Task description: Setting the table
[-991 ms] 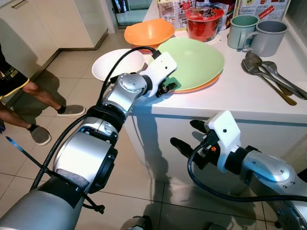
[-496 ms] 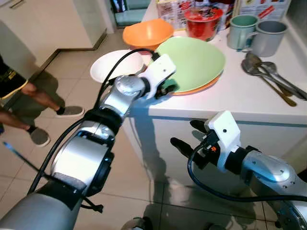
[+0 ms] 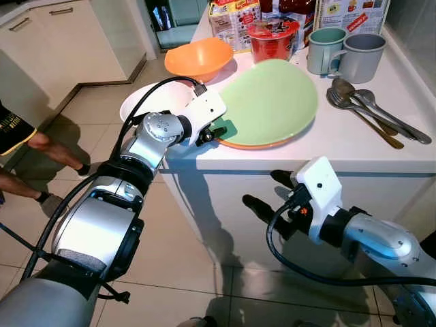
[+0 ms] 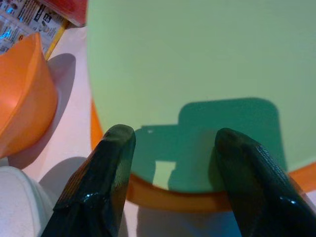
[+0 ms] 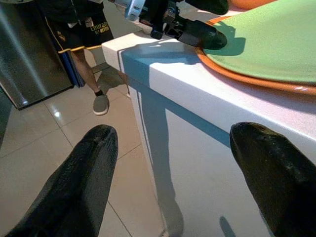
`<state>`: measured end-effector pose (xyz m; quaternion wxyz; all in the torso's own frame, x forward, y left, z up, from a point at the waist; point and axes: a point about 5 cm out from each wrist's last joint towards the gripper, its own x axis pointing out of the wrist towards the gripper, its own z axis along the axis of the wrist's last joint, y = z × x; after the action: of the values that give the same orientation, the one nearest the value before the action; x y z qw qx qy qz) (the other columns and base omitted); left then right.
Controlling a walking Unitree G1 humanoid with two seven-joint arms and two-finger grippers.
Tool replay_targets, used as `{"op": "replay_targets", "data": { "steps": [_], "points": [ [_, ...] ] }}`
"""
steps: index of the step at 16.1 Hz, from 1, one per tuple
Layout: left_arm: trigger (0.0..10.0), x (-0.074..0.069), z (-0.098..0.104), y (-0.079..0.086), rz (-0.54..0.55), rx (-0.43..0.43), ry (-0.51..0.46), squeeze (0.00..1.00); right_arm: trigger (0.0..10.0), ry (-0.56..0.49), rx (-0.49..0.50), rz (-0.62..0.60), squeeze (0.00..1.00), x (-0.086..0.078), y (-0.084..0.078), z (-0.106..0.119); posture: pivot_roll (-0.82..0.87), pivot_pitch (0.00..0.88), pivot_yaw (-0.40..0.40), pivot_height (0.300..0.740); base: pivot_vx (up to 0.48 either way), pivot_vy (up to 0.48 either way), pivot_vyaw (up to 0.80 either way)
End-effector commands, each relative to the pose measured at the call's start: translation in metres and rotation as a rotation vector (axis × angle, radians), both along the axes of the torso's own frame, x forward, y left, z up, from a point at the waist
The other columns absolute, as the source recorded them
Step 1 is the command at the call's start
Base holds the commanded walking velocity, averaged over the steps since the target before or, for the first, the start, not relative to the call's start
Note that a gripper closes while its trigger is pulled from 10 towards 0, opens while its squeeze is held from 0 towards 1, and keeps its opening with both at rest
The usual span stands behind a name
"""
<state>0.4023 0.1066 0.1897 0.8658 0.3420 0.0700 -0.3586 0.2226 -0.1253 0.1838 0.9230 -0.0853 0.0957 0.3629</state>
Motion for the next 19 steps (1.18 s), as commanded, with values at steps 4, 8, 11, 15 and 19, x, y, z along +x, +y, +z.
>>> {"op": "replay_targets", "data": {
  "steps": [4, 8, 11, 15, 19],
  "points": [
    [10.0, -0.017, -0.061, 0.024, 0.050, 0.202, 0.185, 0.00, 10.0, -0.009, 0.002, 0.010, 0.00, 0.000, 0.000, 0.002, -0.06, 0.116, 0.167, 0.740, 0.000, 0.000, 0.00],
    [10.0, -0.011, -0.050, 0.030, 0.079, 0.270, 0.122, 0.00, 10.0, -0.010, 0.000, 0.009, 0.00, 0.000, 0.000, 0.002, -0.06, 0.116, 0.172, 0.740, 0.000, 0.000, 0.00],
    [10.0, -0.005, -0.037, 0.025, 0.084, 0.302, 0.060, 0.00, 10.0, -0.010, 0.002, 0.006, 0.00, 0.000, 0.001, 0.001, -0.07, 0.117, 0.176, 0.740, 0.000, 0.000, 0.00],
    [10.0, 0.002, -0.020, 0.015, 0.088, 0.311, -0.007, 0.00, 10.0, -0.063, -0.049, -0.023, 0.00, 0.010, -0.009, 0.011, -0.07, 0.125, 0.178, 0.740, 0.000, 0.000, 0.00],
    [10.0, 0.003, -0.018, 0.009, 0.079, 0.294, -0.008, 0.00, 10.0, -0.184, -0.181, -0.028, 0.00, 0.044, -0.031, 0.038, -0.07, 0.123, 0.177, 0.740, 0.000, 0.000, 0.00]
  ]
}}
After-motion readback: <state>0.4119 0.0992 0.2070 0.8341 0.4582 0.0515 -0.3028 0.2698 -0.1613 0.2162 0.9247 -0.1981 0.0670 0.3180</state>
